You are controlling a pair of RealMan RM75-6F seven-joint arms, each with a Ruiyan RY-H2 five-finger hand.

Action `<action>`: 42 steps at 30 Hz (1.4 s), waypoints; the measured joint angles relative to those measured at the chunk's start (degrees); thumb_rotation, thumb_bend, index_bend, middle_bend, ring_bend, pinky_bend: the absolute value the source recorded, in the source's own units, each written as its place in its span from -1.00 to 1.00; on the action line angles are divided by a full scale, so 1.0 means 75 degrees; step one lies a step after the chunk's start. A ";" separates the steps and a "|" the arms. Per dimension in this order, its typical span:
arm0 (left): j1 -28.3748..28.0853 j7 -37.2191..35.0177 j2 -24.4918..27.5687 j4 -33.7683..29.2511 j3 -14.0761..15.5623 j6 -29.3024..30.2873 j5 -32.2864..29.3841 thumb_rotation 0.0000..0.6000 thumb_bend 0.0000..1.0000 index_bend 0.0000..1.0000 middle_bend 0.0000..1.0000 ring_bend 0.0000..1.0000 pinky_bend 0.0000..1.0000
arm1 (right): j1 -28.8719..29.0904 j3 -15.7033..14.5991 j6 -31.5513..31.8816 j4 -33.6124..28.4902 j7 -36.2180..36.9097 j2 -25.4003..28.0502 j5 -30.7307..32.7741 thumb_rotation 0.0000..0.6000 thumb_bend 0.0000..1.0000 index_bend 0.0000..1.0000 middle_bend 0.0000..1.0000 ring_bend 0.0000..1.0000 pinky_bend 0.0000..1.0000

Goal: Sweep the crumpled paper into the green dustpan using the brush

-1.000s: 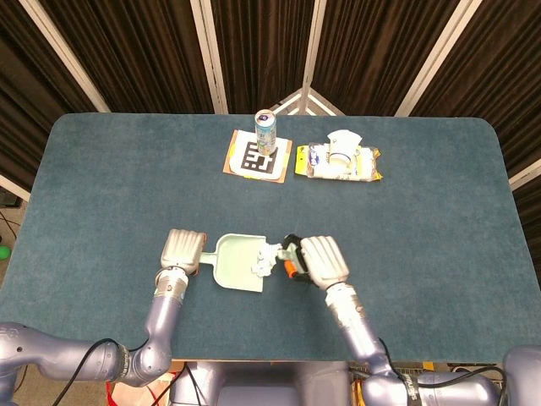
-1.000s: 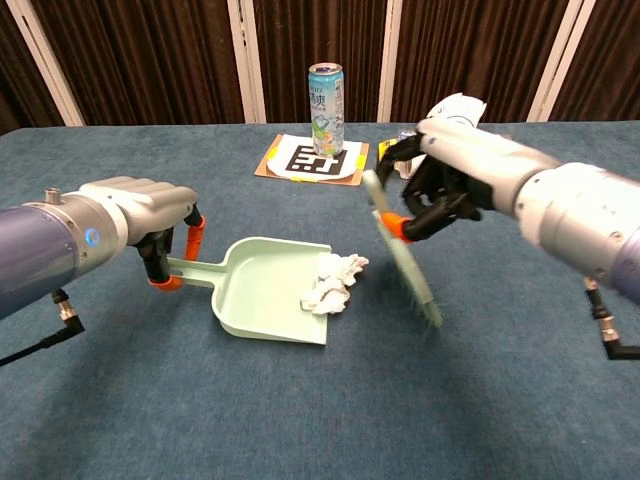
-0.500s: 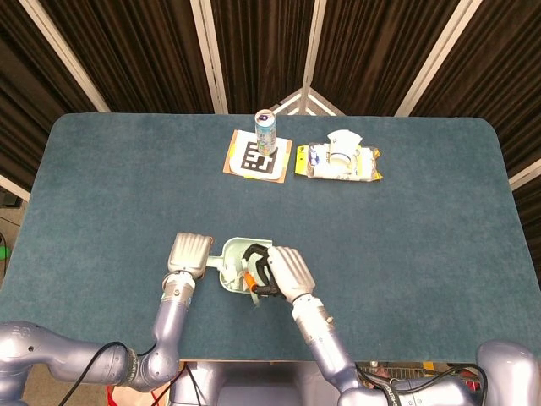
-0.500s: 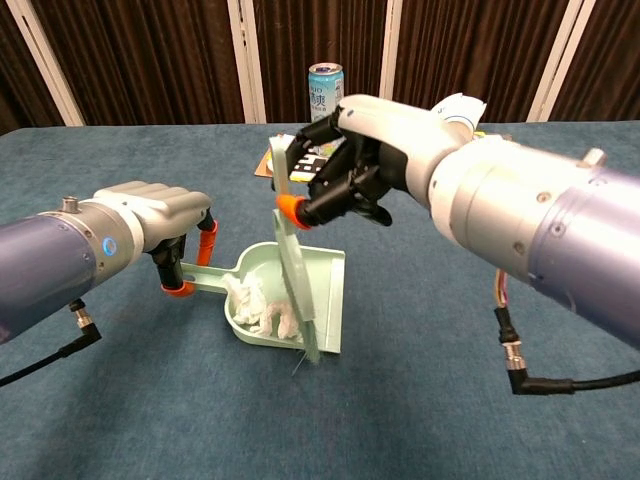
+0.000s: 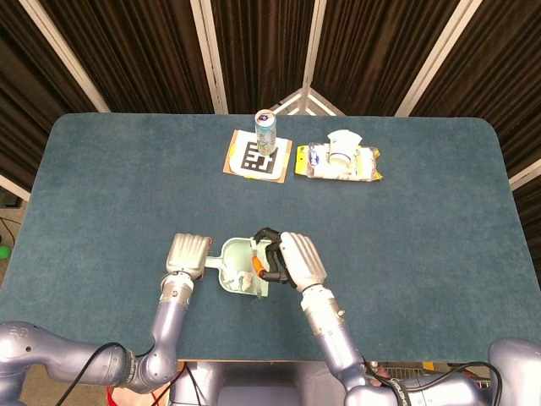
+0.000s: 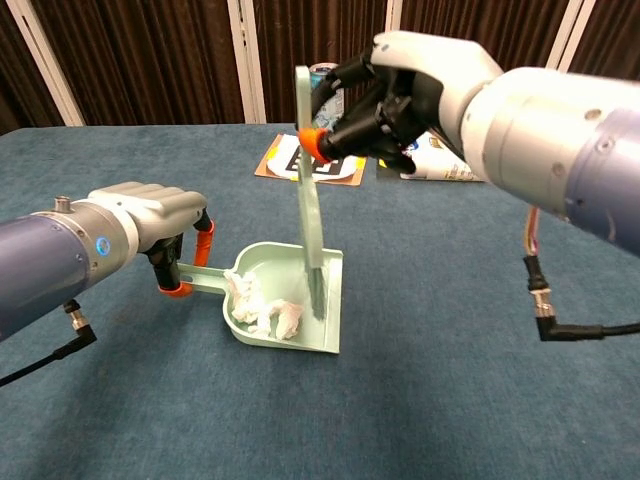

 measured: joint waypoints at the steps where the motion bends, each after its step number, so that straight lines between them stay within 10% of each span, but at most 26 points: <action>1: 0.0001 0.0002 -0.0004 -0.0023 0.0002 0.0034 0.0003 1.00 0.06 0.22 1.00 1.00 1.00 | -0.0030 -0.0106 0.0028 0.0042 -0.0014 0.0015 -0.0044 1.00 0.20 0.63 0.71 0.78 0.74; 9: -0.0001 0.0004 -0.0127 -0.0165 -0.0118 0.0325 -0.0080 1.00 0.06 0.24 1.00 1.00 1.00 | -0.0280 -0.0960 0.0238 0.0488 -0.0119 -0.0111 -0.0494 1.00 0.20 0.63 0.71 0.78 0.74; 18: 0.0007 -0.0069 -0.0324 -0.0204 -0.0208 0.0424 -0.0208 1.00 0.06 0.24 1.00 1.00 1.00 | -0.0317 -0.1022 0.0253 0.0764 -0.0084 -0.0670 -0.0448 1.00 0.21 0.63 0.71 0.78 0.74; 42: 0.0020 -0.0118 -0.0511 -0.0012 -0.0192 0.0389 -0.0134 1.00 0.08 0.24 1.00 1.00 1.00 | -0.0060 0.0836 -0.0111 -0.0269 0.0887 -0.1421 0.1727 1.00 0.21 0.63 0.71 0.78 0.74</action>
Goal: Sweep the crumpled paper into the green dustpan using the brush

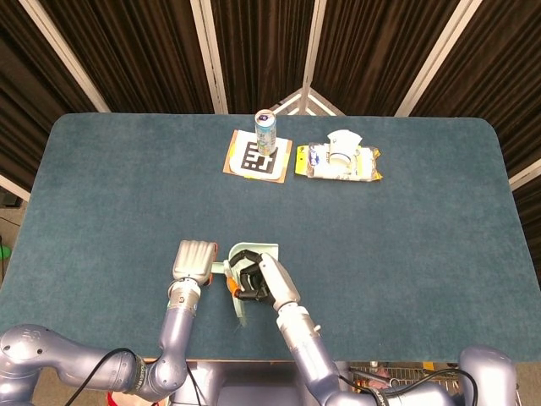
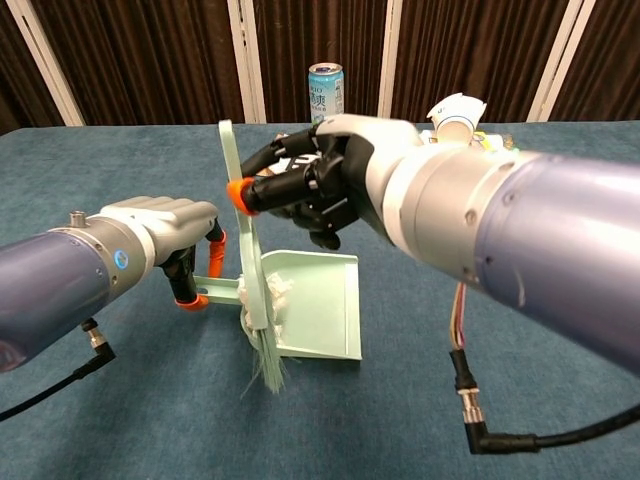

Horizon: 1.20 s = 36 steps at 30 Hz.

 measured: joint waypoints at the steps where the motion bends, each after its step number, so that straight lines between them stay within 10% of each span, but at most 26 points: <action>1: 0.0005 -0.0009 0.0000 0.0005 0.0001 -0.0003 0.0010 1.00 0.08 0.24 1.00 1.00 1.00 | 0.0004 0.0050 0.0023 -0.0020 0.0031 0.0018 0.0008 1.00 0.21 0.63 0.71 0.78 0.74; 9: 0.0061 -0.0077 0.0008 0.0081 0.0031 -0.0061 0.0061 1.00 0.02 0.19 1.00 1.00 1.00 | 0.0033 0.0256 0.0103 -0.0247 0.0147 0.0339 -0.0080 1.00 0.21 0.63 0.71 0.78 0.74; 18: 0.0086 -0.0020 0.0087 -0.0043 0.0156 0.0048 0.0328 1.00 -1.00 -0.42 0.99 0.97 1.00 | 0.0060 0.0235 0.0176 -0.0373 0.0174 0.0698 -0.0148 1.00 0.21 0.63 0.71 0.78 0.74; 36: 0.0701 -0.0870 0.1812 -0.1644 0.0362 0.0172 0.1506 1.00 -1.00 -0.53 0.97 0.95 1.00 | -0.0278 -0.0162 0.0194 -0.0142 0.0277 0.1882 -0.0707 1.00 0.21 0.63 0.71 0.78 0.74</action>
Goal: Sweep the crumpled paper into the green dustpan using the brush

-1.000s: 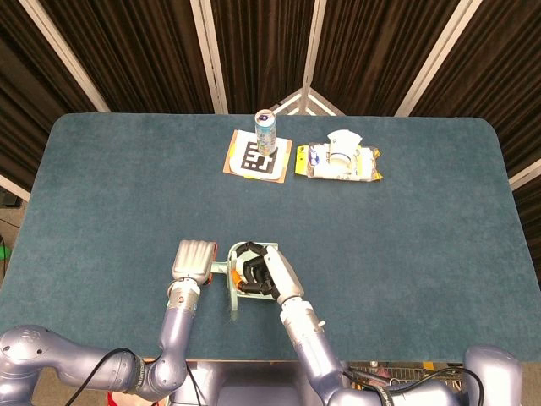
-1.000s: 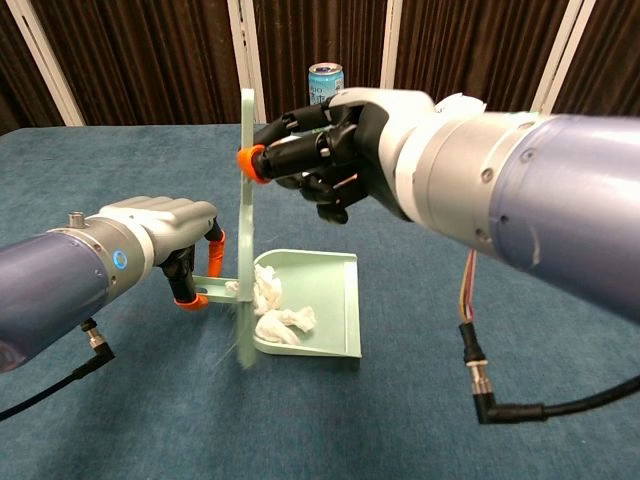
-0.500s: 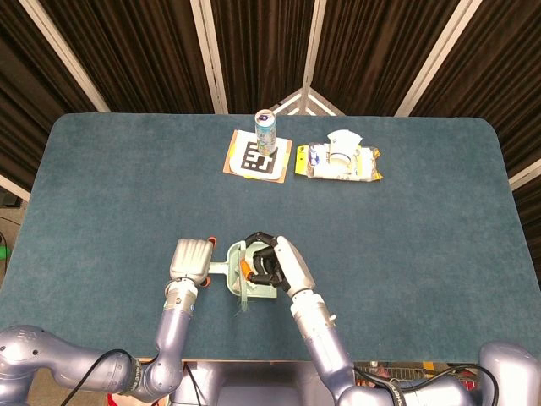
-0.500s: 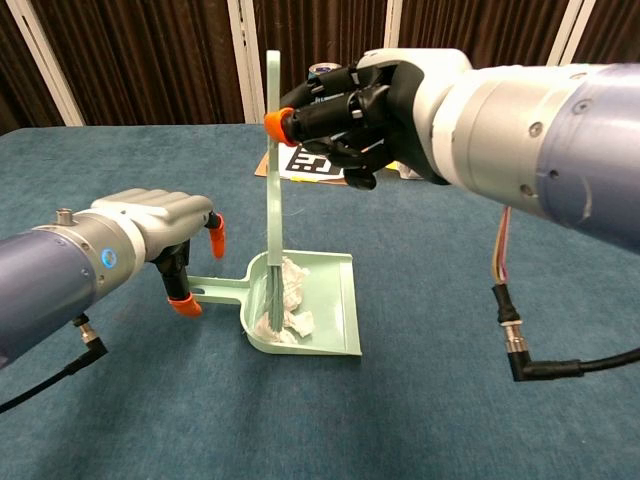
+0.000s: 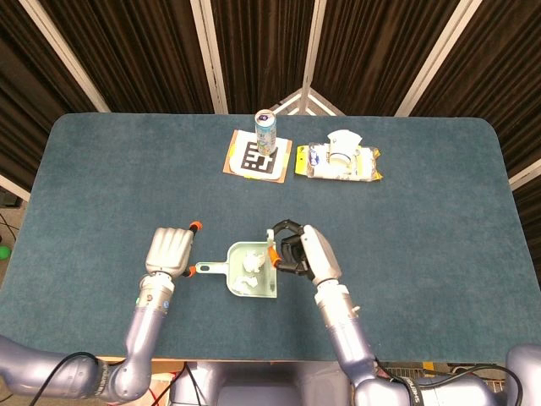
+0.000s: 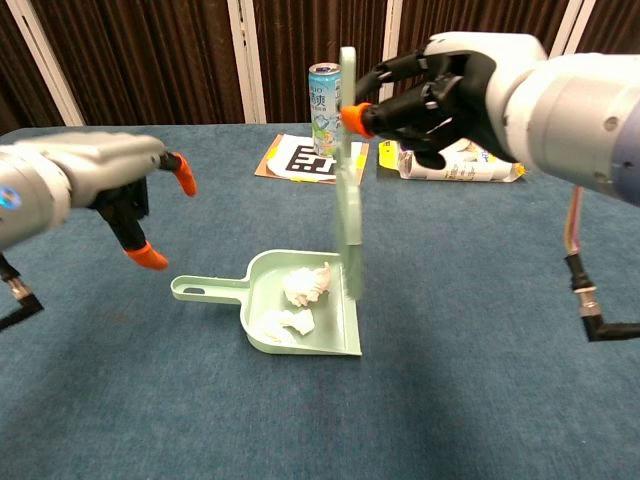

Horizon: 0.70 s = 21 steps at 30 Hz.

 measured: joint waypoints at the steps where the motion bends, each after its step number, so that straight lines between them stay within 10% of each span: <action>1: 0.0066 -0.0125 0.0163 -0.0125 0.0025 -0.0004 0.0149 1.00 -1.00 -0.53 0.97 0.95 1.00 | -0.0039 -0.0053 -0.0003 0.0044 -0.0001 0.0090 -0.0076 1.00 0.21 0.63 0.71 0.78 0.74; 12: 0.0791 -0.1462 0.1595 -0.0797 0.0374 -0.0053 0.1663 1.00 -1.00 -0.52 0.86 0.84 0.89 | -0.0383 -0.0703 0.0124 0.1171 -0.0475 0.1057 -0.1241 1.00 0.21 0.65 0.71 0.78 0.74; 19: 0.1302 -0.2392 0.2272 -0.0744 0.0597 -0.0121 0.2500 1.00 -1.00 -0.60 0.24 0.28 0.42 | -0.0443 -0.1328 0.0759 0.2414 -0.1595 0.1273 -0.2329 1.00 0.21 0.63 0.71 0.72 0.65; 21: 0.1407 -0.2521 0.2341 -0.0670 0.0656 -0.0105 0.2725 1.00 -1.00 -0.66 0.03 0.10 0.27 | -0.0446 -0.1614 0.0921 0.2880 -0.2133 0.1291 -0.2747 1.00 0.21 0.38 0.54 0.48 0.32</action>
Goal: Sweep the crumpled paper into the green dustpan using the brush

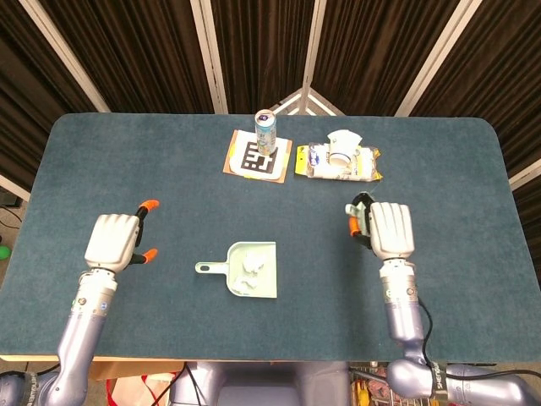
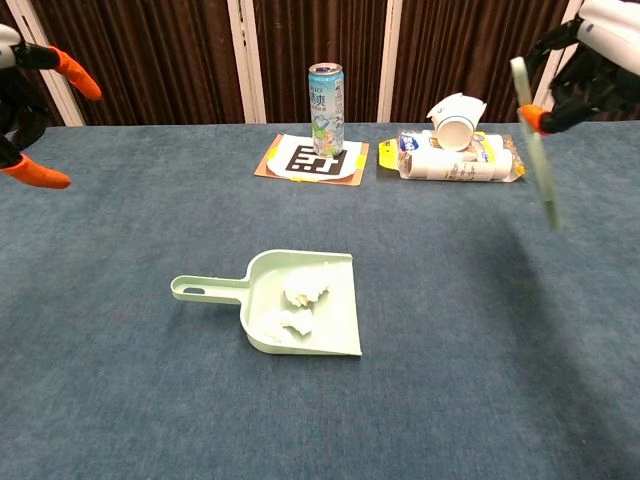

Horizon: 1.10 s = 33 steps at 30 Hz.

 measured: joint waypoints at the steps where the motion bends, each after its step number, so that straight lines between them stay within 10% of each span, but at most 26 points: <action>1: 0.0069 -0.0091 0.0036 0.0046 0.0039 0.0017 0.0154 1.00 -1.00 -0.70 -0.12 -0.05 0.14 | -0.0006 -0.0152 0.0051 0.0210 -0.0256 0.0000 -0.0186 1.00 0.21 0.17 0.37 0.27 0.12; 3: 0.0182 -0.0261 0.0082 0.0107 0.0104 0.0030 0.0379 1.00 -1.00 -0.80 -0.41 -0.35 -0.14 | -0.0035 -0.0556 0.0111 0.0667 -0.0783 -0.0011 -0.0570 1.00 0.13 -0.66 -0.45 -0.60 -0.56; 6: 0.0349 -0.0406 0.0170 0.0166 0.0250 -0.0008 0.0618 1.00 -1.00 -0.95 -0.85 -0.78 -0.52 | -0.0070 -0.0894 -0.0096 0.0854 -0.1095 0.0034 -0.0622 1.00 -0.19 -1.00 -0.99 -1.00 -0.92; 17: 0.0736 -0.0527 0.0499 0.0074 0.0478 -0.0203 0.0740 1.00 -1.00 -1.00 -1.00 -1.00 -0.79 | -0.0113 -0.1031 -0.1210 -0.1410 -0.1729 0.0333 0.1304 1.00 -0.38 -1.00 -1.00 -1.00 -1.00; 33: 0.2047 -0.2221 0.1137 0.0299 0.1506 0.0343 0.3013 1.00 -1.00 -1.00 -1.00 -1.00 -0.86 | -0.0997 -0.2100 -0.0743 -0.1823 -0.0405 0.1235 -0.0818 1.00 -0.38 -1.00 -1.00 -1.00 -1.00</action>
